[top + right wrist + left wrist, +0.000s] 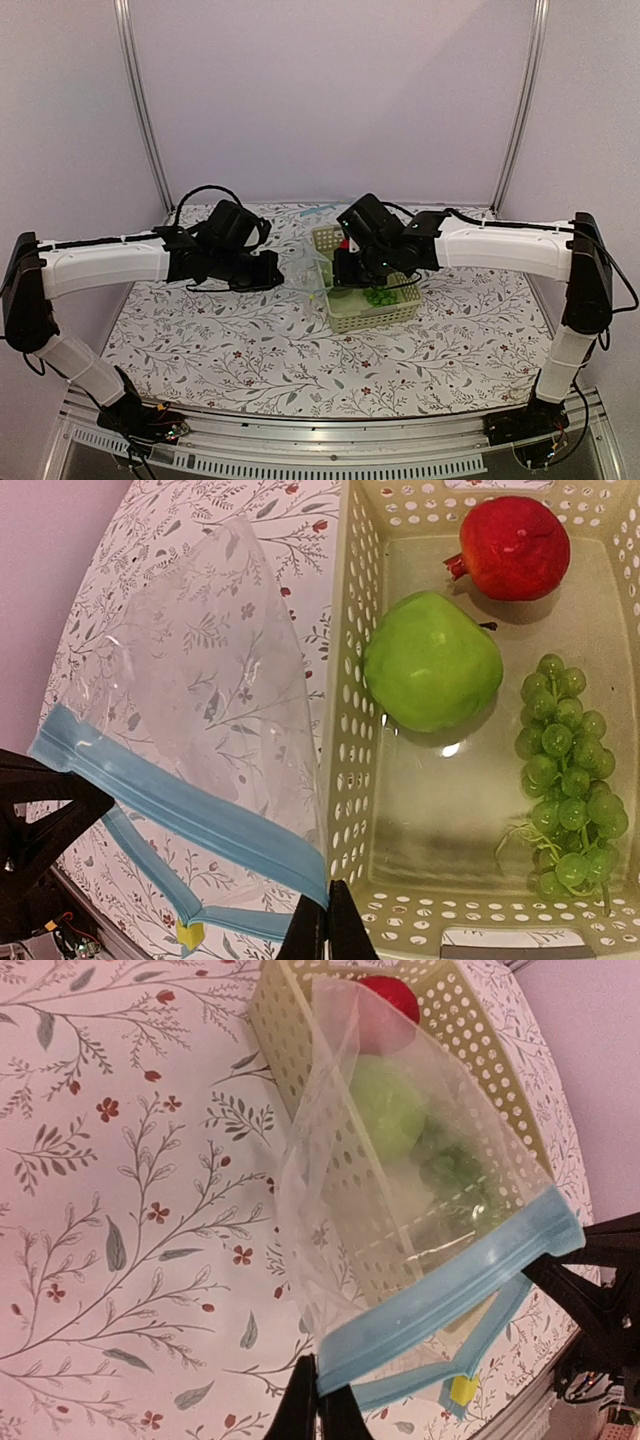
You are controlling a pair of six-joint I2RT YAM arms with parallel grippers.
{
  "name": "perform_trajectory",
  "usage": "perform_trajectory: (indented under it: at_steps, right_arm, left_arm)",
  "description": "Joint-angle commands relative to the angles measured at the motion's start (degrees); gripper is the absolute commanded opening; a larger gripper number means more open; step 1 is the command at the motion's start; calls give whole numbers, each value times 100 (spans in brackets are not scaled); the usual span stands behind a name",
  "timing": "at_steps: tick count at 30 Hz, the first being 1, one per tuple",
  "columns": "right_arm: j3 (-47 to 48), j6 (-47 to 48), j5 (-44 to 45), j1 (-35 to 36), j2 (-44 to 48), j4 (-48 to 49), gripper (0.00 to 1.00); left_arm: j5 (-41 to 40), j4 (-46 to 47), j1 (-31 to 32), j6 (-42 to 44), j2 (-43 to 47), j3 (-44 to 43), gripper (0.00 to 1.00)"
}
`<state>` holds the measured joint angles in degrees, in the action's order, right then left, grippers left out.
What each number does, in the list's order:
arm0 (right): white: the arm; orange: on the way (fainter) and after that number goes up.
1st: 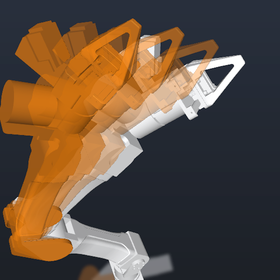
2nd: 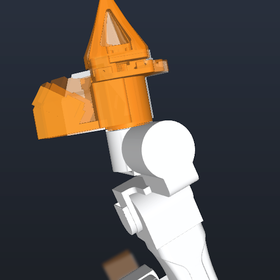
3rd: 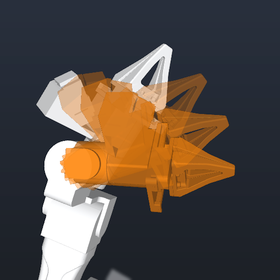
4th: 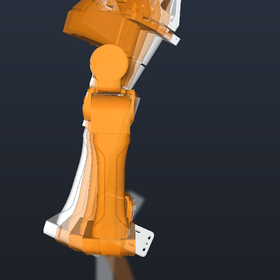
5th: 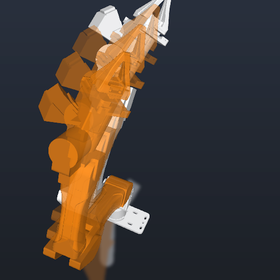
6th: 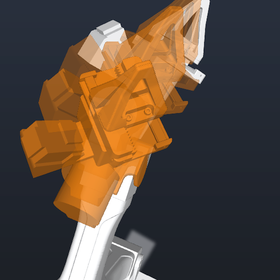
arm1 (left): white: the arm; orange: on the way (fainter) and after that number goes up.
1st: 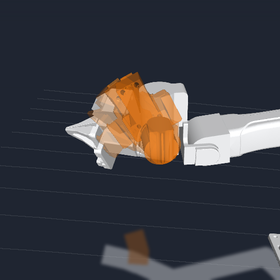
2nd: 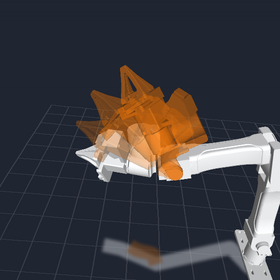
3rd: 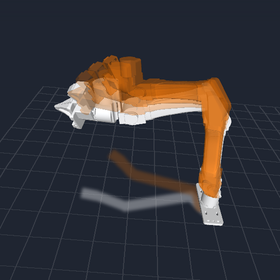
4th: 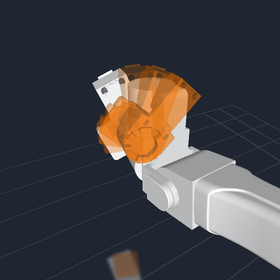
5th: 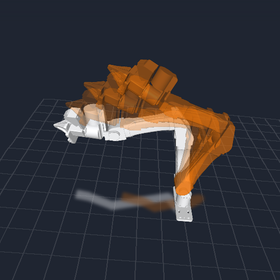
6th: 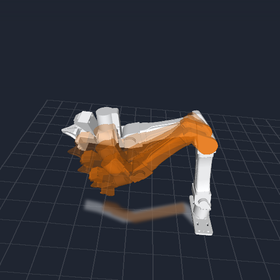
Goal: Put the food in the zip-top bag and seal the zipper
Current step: Open the zipper food storage bag at the center of the board.
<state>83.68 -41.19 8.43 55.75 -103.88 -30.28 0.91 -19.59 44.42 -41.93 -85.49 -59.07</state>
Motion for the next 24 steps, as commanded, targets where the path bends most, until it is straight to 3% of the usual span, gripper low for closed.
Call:
perform_trajectory:
  at_steps: [1,12,19,24]
  right_arm:
    - [-41,20,-556,-139,-332,345,0]
    - [387,353,-1637,-153,-1100,490,1]
    - [254,538,-1664,-153,-734,494,35]
    - [56,672,-1635,-152,-212,460,52]
  left_arm:
    - [-69,-819,-152,305,-43,-168,0]
    - [-591,-1808,-221,537,50,-330,0]
    - [-894,-2390,-224,702,4,-467,0]
    - [-820,-2654,-219,847,-248,-838,0]
